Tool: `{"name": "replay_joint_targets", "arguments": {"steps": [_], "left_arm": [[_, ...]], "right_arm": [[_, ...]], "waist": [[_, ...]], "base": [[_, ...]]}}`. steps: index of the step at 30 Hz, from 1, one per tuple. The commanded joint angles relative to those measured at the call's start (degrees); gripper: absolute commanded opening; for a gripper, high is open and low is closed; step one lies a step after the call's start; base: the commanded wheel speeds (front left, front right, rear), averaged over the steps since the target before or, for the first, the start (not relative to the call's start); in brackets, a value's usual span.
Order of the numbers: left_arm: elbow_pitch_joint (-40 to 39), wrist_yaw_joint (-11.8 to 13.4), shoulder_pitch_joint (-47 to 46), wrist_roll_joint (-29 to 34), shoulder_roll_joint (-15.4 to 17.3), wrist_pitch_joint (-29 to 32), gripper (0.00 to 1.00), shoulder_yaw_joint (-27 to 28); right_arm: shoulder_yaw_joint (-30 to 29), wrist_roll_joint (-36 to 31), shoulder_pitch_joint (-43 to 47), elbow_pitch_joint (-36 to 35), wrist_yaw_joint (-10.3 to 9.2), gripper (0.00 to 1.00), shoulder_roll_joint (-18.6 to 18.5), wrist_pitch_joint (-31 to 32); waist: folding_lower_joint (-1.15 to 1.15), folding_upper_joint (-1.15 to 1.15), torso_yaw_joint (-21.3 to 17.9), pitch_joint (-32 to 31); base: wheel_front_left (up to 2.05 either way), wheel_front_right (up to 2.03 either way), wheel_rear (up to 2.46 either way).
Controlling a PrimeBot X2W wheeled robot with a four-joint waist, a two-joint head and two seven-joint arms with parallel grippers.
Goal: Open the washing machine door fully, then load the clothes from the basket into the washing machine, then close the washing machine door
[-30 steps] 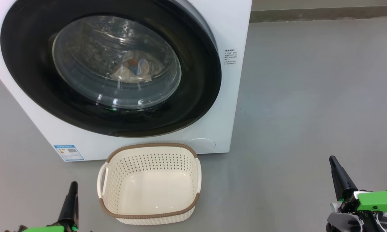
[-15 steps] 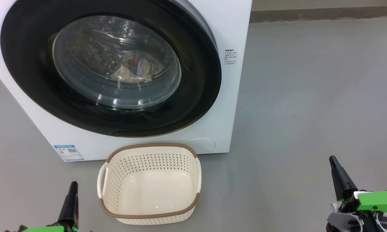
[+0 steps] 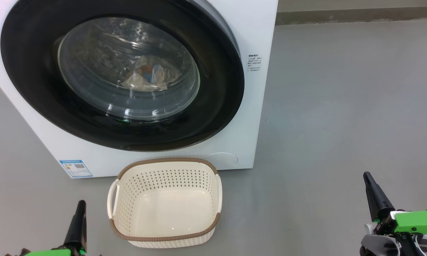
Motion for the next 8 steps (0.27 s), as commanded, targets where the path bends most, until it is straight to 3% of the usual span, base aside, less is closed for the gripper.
{"name": "replay_joint_targets", "arguments": {"steps": [1,8], "left_arm": [[-1.81,0.02,-2.44,-0.48,0.55,0.34,0.00,1.54],[-1.81,0.02,-2.44,-0.48,0.55,0.34,0.00,1.54]], "right_arm": [[1.04,-0.54,-2.51,-1.66,0.10,0.00,-0.46,0.40],[1.03,-0.55,-2.51,-1.66,0.10,0.00,-0.45,0.41]], "waist": [[0.00,0.00,0.00,0.00],[0.00,0.00,0.00,0.00]], "base": [[0.00,0.00,0.00],[0.00,0.00,0.00]]}}
